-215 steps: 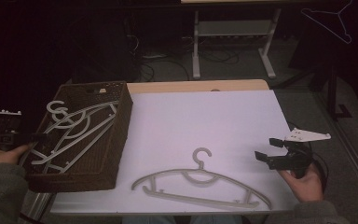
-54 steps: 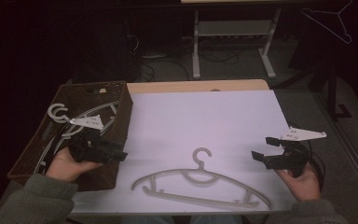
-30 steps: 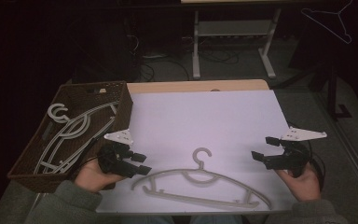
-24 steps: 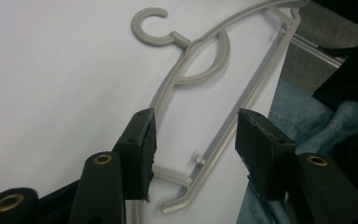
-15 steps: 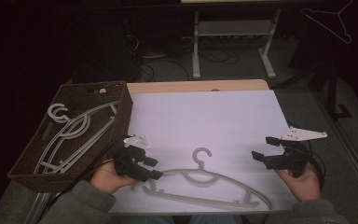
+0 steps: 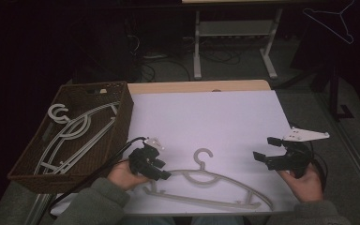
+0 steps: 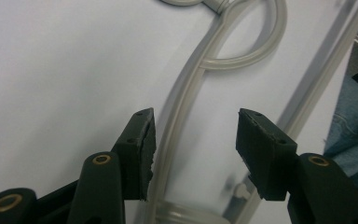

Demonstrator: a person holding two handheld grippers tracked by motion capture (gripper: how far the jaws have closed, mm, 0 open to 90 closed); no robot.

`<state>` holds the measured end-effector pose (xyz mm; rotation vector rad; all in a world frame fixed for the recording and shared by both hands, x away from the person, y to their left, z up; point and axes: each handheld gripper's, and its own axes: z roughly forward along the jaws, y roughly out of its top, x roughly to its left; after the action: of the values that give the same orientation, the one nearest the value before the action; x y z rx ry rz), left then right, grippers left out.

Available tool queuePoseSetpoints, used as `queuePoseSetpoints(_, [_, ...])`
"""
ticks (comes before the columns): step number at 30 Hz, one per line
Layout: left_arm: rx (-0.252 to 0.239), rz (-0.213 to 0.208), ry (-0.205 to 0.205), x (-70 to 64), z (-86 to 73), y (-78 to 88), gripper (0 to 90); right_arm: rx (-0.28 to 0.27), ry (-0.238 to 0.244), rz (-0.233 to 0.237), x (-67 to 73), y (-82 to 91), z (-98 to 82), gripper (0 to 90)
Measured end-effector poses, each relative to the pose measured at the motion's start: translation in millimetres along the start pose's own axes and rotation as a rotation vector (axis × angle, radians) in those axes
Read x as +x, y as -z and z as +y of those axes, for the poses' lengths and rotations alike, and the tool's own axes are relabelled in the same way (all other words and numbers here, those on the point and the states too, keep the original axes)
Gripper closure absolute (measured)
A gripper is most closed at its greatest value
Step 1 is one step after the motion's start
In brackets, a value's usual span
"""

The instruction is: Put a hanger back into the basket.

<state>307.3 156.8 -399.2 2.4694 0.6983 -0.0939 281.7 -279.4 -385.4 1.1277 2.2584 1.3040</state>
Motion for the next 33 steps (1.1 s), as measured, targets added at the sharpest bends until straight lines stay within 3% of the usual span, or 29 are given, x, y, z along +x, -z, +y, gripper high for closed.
queuePoseSetpoints(3, [0.017,0.019,-0.009,1.3,2.5,-5.3,47.7,-0.002,0.002,0.001,0.0,0.4,0.2,15.9])
queuePoseSetpoints(15, [0.058,0.029,0.015,11.6,-1.3,-18.1,58.3,-0.003,0.002,0.004,0.2,0.6,0.4,15.9])
queuePoseSetpoints(33, [0.101,0.015,-0.031,10.6,-0.7,-25.4,74.2,-0.008,0.001,0.005,0.1,1.2,0.3,15.9])
